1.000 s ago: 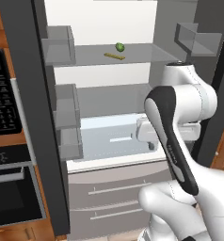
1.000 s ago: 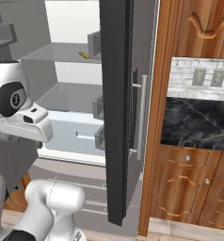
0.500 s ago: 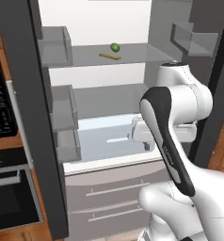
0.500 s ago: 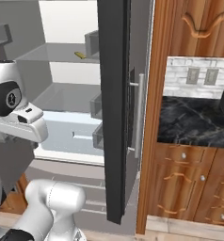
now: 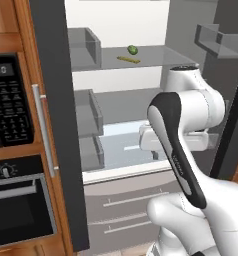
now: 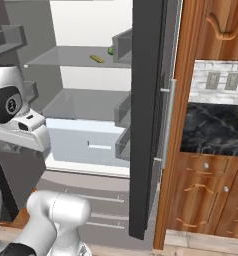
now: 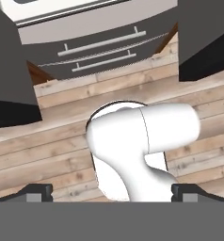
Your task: Retrieve the butter from the fridge and place it on a plate on the dining table. Then retrieve the butter knife by the fridge and place it near the plate.
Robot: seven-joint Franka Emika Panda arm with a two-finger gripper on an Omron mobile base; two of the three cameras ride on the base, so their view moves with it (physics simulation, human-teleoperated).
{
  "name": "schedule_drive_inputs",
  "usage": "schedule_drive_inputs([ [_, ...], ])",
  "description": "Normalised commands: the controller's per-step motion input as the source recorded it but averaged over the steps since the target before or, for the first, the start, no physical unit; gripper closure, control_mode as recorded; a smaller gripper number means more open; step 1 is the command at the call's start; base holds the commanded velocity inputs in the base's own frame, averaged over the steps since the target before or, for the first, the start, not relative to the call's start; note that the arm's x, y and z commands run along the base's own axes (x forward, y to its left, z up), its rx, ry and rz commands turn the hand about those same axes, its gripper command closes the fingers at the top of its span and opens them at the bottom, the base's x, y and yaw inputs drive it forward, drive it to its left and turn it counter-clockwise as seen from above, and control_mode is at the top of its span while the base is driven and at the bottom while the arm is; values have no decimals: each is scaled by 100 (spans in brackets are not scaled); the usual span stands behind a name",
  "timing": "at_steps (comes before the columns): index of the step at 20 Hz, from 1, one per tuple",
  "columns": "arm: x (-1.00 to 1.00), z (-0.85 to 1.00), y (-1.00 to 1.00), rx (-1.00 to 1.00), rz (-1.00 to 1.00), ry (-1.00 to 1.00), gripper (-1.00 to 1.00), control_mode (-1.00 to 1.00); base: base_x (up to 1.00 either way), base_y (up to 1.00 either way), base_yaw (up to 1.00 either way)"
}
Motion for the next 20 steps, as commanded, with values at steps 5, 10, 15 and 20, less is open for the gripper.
schedule_drive_inputs([
  [5, 0, 0, 0, 0, 0, 0, -100, 100, 24, -32, 0],
  [10, 0, 0, 0, 0, 0, 0, -100, 100, 64, -2, -1],
  [15, 0, 0, 0, 0, 0, 0, -100, 100, 69, -7, 0],
  [20, 0, 0, 0, 0, 0, 0, -100, 100, 65, 0, -2],
])
